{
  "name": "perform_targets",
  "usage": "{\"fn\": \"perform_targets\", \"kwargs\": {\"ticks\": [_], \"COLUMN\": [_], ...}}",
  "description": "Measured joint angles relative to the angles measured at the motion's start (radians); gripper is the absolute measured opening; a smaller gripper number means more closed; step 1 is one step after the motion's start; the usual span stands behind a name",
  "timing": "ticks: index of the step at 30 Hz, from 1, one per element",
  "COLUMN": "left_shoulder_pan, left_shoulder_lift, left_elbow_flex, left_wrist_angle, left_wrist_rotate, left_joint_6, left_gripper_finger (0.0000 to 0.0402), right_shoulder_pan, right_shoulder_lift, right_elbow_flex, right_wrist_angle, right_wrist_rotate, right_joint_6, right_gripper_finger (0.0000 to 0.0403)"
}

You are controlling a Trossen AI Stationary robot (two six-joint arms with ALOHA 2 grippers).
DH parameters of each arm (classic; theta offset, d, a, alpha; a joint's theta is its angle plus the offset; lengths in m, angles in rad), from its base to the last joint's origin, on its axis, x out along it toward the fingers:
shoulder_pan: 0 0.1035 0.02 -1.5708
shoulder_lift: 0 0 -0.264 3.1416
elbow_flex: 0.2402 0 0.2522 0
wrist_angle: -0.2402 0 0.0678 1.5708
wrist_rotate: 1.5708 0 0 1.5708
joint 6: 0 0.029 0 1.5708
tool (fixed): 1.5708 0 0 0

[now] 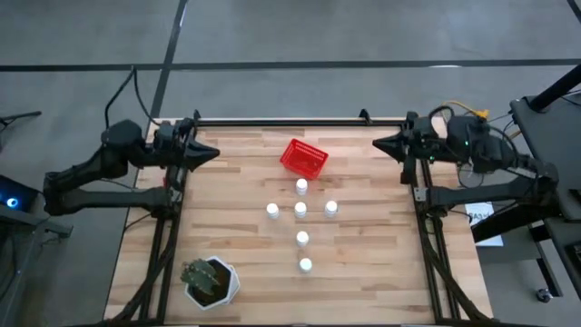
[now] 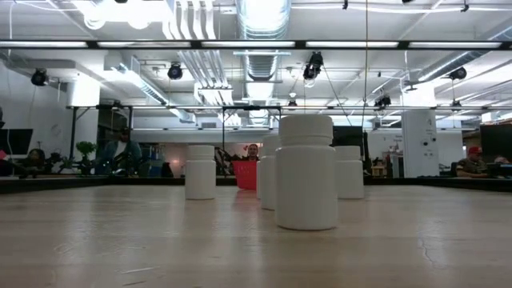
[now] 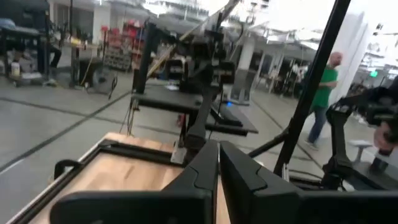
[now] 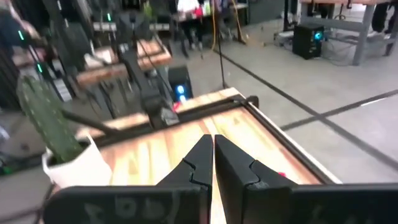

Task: Pick and place pill bottles into a basket
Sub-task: Put the white pill bottle into the red bin

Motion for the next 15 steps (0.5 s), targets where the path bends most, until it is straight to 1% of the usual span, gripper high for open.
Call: {"fn": "perform_targets", "kwargs": {"ticks": [4, 8, 13, 15], "left_shoulder_pan": [0.0, 0.0, 0.0, 0.0], "left_shoulder_lift": [0.075, 0.135, 0.206, 0.221], "left_elbow_flex": [0.088, 0.149, 0.2, 0.227], "left_wrist_angle": [-0.134, -0.224, -0.279, -0.293], "left_wrist_rotate": [0.0, -0.001, -0.002, -0.006], "left_joint_6": [0.074, 0.12, 0.146, 0.152], "left_gripper_finger": [0.0, 0.0, 0.0, 0.0001], "right_shoulder_pan": [0.0, 0.0, 0.0, 0.0], "right_shoulder_lift": [0.119, 0.211, 0.307, 0.347], "right_elbow_flex": [0.19, 0.352, 0.492, 0.537], "right_wrist_angle": [-0.151, -0.265, -0.411, -0.469], "right_wrist_rotate": [-0.005, -0.008, -0.014, -0.037], "right_joint_6": [-0.049, -0.076, -0.066, -0.072], "right_gripper_finger": [0.0008, 0.0008, 0.0009, 0.0014]}}
